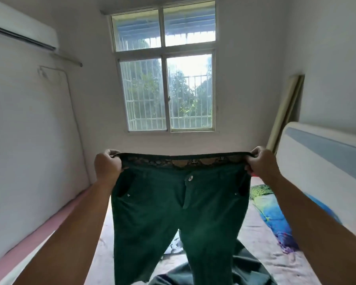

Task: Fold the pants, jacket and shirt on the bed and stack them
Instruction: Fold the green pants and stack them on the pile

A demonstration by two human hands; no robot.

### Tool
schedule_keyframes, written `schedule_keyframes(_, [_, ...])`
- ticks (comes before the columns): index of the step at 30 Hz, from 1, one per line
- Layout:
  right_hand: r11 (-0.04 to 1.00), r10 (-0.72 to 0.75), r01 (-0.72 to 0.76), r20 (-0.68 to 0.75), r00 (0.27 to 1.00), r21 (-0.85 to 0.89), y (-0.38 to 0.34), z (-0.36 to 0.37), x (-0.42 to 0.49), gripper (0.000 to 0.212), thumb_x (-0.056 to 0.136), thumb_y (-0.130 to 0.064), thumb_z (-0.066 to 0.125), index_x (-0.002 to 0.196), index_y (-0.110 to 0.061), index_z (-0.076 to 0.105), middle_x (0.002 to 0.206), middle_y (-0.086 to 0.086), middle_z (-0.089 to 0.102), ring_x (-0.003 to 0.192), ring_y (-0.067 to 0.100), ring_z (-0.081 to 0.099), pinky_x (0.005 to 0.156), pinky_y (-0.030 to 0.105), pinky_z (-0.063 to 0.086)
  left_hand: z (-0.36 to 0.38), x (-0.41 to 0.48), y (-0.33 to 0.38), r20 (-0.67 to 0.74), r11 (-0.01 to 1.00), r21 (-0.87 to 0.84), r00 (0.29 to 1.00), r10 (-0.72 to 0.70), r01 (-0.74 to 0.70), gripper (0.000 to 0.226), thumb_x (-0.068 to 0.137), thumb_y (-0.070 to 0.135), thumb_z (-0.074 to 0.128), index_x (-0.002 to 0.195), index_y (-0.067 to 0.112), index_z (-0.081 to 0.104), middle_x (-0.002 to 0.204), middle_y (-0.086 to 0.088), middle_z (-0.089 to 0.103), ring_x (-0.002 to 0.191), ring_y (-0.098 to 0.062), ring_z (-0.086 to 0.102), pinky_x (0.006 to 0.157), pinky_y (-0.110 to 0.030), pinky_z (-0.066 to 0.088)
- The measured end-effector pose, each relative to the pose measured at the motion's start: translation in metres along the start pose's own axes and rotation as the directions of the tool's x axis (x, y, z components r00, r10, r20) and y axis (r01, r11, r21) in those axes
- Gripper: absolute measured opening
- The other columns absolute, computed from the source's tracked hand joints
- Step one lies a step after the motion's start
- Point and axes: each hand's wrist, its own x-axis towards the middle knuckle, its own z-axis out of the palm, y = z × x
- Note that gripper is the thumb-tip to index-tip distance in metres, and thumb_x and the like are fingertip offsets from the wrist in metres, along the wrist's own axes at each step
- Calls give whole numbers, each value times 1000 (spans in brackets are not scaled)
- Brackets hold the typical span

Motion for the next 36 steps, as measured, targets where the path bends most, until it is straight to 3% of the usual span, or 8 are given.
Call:
schedule_keyframes(5, [996,-75,71,-93,993,-48,-22,-1,3,5,88,-4,49,91,0,49,63,13,57,39,11,55,39,22,44,-14,0,4,-11,989,77,991,130,-129,27,78,-5,48,92,6,68,87,-21,69,79,-37,66,74,-46,56])
schedule_keyframes(8, [940,-182,147,-88,979,-309,-26,-1,4,14,90,-6,46,101,2,49,78,12,54,68,25,52,65,33,43,-13,-3,11,-29,999,-48,1000,-1,-1,28,81,-10,46,90,6,66,72,-15,63,65,-37,62,44,-23,53])
schedule_keyframes(11, [960,-75,85,48,996,-266,-22,2,4,21,92,-1,36,102,5,53,63,11,59,44,17,59,49,26,49,1,-7,17,41,962,-180,978,-202,207,32,84,-14,35,80,5,60,64,-7,51,41,-20,53,25,-11,30])
schedule_keyframes(16, [966,174,-194,126,977,169,-9,-2,3,16,89,8,42,94,6,56,81,21,59,33,15,58,35,21,49,7,-3,-1,237,849,-319,903,-358,420,32,88,-10,43,66,12,49,55,-5,56,29,-3,52,35,-12,43])
schedule_keyframes(21, [990,87,-102,146,985,97,-10,-8,2,18,84,-2,62,72,-7,50,62,15,61,34,14,58,37,26,50,8,-1,-8,400,873,-262,869,-289,411,16,84,-7,58,72,4,60,44,1,61,39,-6,58,48,-16,45])
schedule_keyframes(29, [996,91,-91,50,995,-1,10,-26,8,6,90,-4,52,89,-5,46,37,4,58,30,16,55,29,20,40,17,-12,-13,235,1000,8,972,28,-30,20,80,-2,55,65,10,59,56,-4,56,41,-8,57,56,-24,54])
schedule_keyframes(33, [983,138,-147,91,986,111,12,-25,6,7,92,-1,44,97,-5,46,41,6,61,32,20,58,28,19,39,27,-15,-12,253,995,-40,965,-74,87,28,90,1,40,69,11,55,34,2,53,34,-11,59,33,-18,44])
schedule_keyframes(36, [957,174,-201,138,975,211,12,-27,4,17,93,1,38,100,-5,52,43,5,62,34,16,59,30,16,42,31,-19,-9,315,965,-94,927,-205,245,29,93,5,29,78,13,53,37,-3,58,34,-15,59,36,-16,38])
